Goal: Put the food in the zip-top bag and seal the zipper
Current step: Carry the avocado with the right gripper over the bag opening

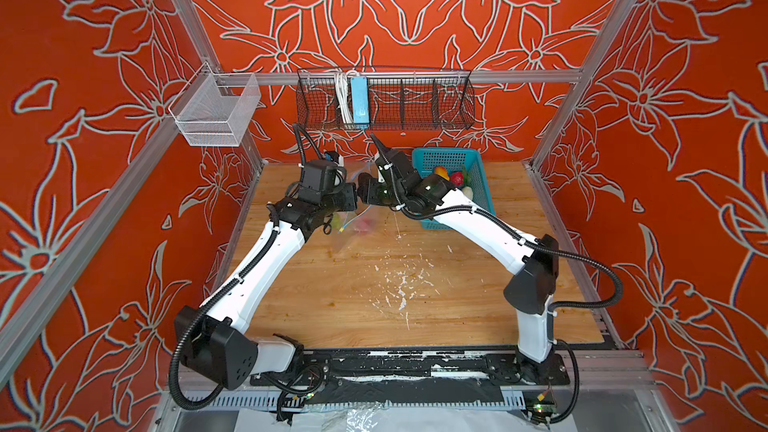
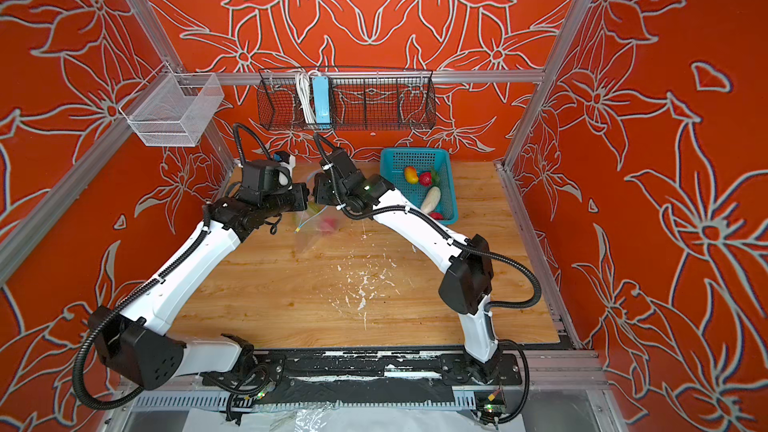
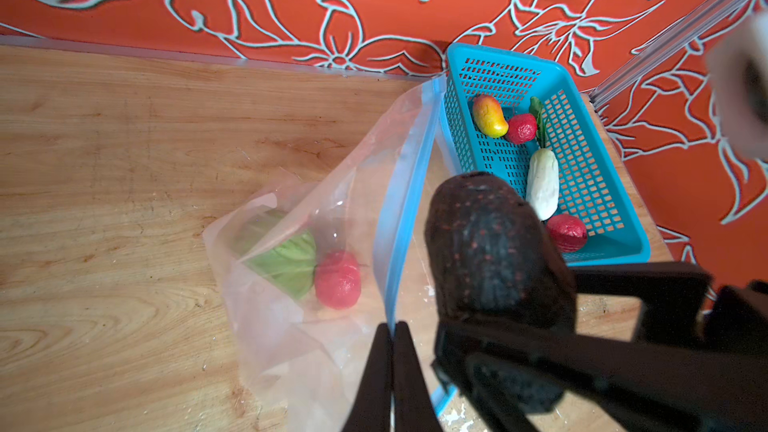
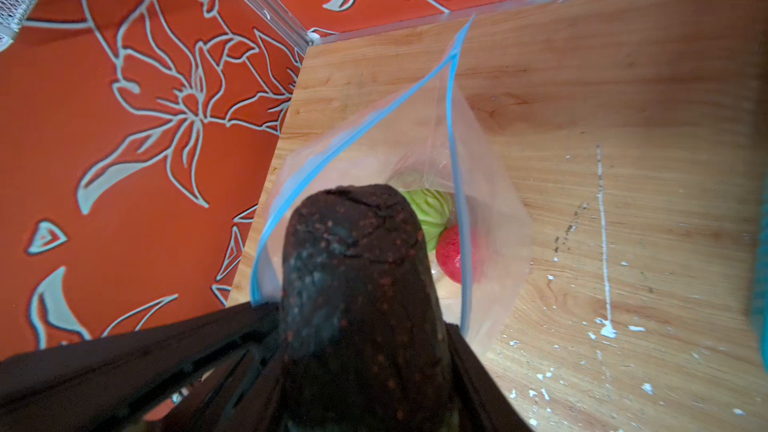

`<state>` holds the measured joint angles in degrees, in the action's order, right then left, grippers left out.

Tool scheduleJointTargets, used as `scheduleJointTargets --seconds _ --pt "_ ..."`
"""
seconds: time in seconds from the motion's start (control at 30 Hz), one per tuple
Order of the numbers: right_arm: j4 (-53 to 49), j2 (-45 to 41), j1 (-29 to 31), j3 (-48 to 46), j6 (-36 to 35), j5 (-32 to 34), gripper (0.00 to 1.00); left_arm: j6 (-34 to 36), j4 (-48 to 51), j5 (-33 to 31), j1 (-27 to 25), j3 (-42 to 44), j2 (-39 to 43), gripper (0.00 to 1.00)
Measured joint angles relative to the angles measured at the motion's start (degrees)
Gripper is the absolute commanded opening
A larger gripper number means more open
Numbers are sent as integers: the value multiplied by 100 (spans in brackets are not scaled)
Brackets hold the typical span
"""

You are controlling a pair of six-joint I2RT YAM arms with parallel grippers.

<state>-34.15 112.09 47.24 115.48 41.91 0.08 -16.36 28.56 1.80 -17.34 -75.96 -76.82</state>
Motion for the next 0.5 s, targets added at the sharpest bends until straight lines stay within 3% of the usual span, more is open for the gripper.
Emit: scheduleJointTargets --seconds 0.5 --pt "-468 109 7 772 -87 103 41 -63 -13 122 31 -20 190 0"
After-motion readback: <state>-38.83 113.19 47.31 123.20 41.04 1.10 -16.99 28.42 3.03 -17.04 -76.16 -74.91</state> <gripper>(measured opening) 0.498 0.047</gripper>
